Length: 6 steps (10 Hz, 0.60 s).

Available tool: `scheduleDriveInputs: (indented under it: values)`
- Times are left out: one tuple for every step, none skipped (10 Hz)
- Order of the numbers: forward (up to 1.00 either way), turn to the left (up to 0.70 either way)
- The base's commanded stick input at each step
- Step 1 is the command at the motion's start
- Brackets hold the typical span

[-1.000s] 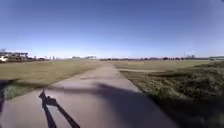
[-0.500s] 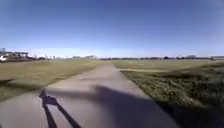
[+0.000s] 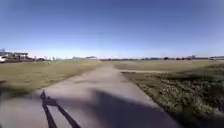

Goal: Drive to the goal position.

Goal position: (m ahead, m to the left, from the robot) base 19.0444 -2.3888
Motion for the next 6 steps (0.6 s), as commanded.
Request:
scheduleDriveInputs:
  values:
    - [0.70, 0.00]
    - [0.70, 0.00]
    - [0.70, 0.00]
    - [0.70, 0.00]
    - [0.70, 0.00]
    - [0.70, 0.00]
